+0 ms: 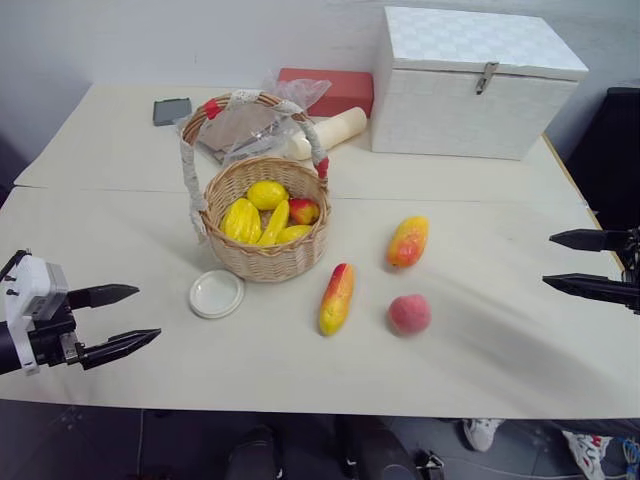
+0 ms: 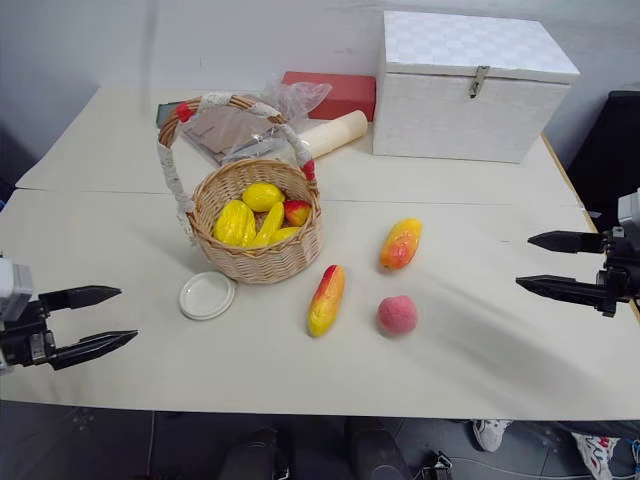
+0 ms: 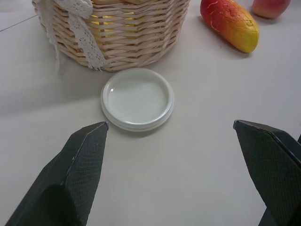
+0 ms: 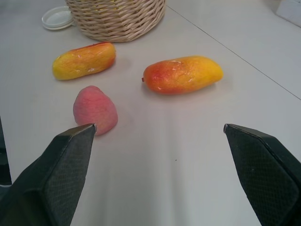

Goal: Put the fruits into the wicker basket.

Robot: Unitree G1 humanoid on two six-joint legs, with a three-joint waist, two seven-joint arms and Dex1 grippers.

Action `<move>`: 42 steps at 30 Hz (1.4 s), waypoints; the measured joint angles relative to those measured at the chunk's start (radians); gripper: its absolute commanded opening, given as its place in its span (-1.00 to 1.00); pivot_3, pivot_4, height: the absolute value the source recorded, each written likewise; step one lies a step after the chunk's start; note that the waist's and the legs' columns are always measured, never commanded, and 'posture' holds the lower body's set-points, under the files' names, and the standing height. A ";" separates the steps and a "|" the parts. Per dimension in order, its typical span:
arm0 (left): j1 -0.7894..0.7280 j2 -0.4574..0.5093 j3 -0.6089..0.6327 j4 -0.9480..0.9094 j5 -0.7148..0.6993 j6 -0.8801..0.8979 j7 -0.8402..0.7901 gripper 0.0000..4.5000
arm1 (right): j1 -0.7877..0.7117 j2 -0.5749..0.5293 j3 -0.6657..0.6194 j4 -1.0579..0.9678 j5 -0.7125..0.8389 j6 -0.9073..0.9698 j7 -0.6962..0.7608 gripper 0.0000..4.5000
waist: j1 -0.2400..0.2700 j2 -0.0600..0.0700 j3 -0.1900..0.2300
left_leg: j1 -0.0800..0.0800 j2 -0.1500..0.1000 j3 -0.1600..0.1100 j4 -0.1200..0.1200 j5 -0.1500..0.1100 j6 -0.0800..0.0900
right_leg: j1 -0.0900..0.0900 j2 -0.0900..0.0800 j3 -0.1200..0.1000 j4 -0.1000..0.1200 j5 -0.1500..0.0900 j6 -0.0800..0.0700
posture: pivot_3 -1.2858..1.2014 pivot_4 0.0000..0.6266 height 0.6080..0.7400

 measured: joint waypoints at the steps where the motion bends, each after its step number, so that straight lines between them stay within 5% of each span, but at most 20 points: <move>1: 0.003 0.000 0.000 0.000 0.000 0.002 -0.001 0.99 | 0.000 0.000 0.000 0.003 -0.001 0.000 0.000 1.00 | 0.000 0.000 0.000 | 0.000 0.000 0.000 0.000 0.000 0.000 | 0.000 0.000 0.000 0.000 0.000 0.000 | 0.03 -0.52 1.00; 33: -0.038 0.003 -0.018 0.003 0.048 0.000 0.032 0.99 | -0.028 0.008 0.021 0.015 -0.033 -0.027 -0.014 1.00 | 0.000 0.000 0.000 | 0.000 0.000 0.001 0.002 0.000 0.000 | 0.000 0.000 0.000 0.002 0.000 0.000 | 0.03 -0.52 1.00; 38: -0.091 0.013 -0.112 -0.026 0.078 -0.029 0.042 0.99 | 0.011 0.014 0.014 -0.141 0.020 0.038 -0.020 1.00 | 0.002 0.000 0.000 | 0.000 0.000 0.000 0.002 0.000 0.000 | 0.000 0.000 0.000 0.003 0.000 0.001 | 0.03 -0.52 1.00; 42: -0.163 0.110 -0.345 -0.022 0.222 -0.187 -0.032 0.99 | 0.034 0.071 0.002 -0.420 0.145 0.125 -0.072 1.00 | 0.003 0.001 0.000 | 0.001 0.000 0.000 0.001 0.001 -0.001 | 0.000 0.001 0.000 0.004 0.000 0.001 | 0.03 -0.52 1.00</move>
